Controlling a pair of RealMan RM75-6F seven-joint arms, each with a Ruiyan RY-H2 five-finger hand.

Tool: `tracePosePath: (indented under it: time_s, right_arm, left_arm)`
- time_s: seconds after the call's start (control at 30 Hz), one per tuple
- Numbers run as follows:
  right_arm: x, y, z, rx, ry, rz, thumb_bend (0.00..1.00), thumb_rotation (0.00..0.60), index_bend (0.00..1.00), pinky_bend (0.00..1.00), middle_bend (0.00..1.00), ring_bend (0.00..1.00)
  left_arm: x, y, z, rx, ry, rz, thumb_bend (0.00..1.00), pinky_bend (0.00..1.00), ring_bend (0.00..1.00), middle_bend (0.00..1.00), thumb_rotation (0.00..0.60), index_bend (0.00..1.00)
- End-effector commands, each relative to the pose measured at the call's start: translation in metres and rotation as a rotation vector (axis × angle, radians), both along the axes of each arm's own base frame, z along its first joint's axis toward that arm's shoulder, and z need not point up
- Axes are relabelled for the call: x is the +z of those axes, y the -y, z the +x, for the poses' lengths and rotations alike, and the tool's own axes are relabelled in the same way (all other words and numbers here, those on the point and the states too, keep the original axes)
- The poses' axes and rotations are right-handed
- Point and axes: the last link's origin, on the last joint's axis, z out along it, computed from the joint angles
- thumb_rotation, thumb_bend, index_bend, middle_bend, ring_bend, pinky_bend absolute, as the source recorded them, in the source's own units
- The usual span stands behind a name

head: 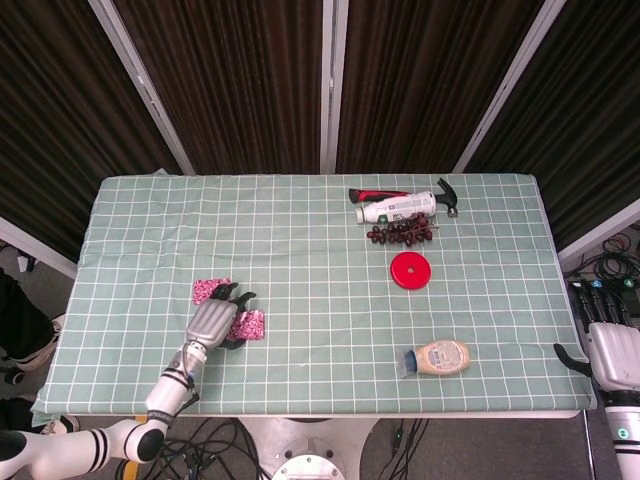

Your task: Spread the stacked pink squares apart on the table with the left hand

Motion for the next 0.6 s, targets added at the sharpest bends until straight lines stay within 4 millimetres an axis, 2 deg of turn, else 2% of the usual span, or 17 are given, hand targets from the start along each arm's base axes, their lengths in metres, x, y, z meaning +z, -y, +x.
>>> tracePosePath:
  time_s: [0.03,0.6]
  right_arm:
    - [-0.0001,-0.0001,-0.0001,0.000,0.000,0.000,0.17,0.600,0.00,0.00,0.00,0.00]
    - [0.0004,0.0001,0.0001,0.000,-0.001,-0.002,0.17,0.600,0.00,0.00,0.00,0.00]
  left_arm:
    - [0.0004,-0.0002,0.0000,0.000,-0.001,-0.001,0.21,0.07,0.05,0.39,0.600,0.17]
    - [0.0033,-0.0002,0.0031,0.006,0.032,-0.003,0.22,0.07,0.08,0.42,0.600,0.18]
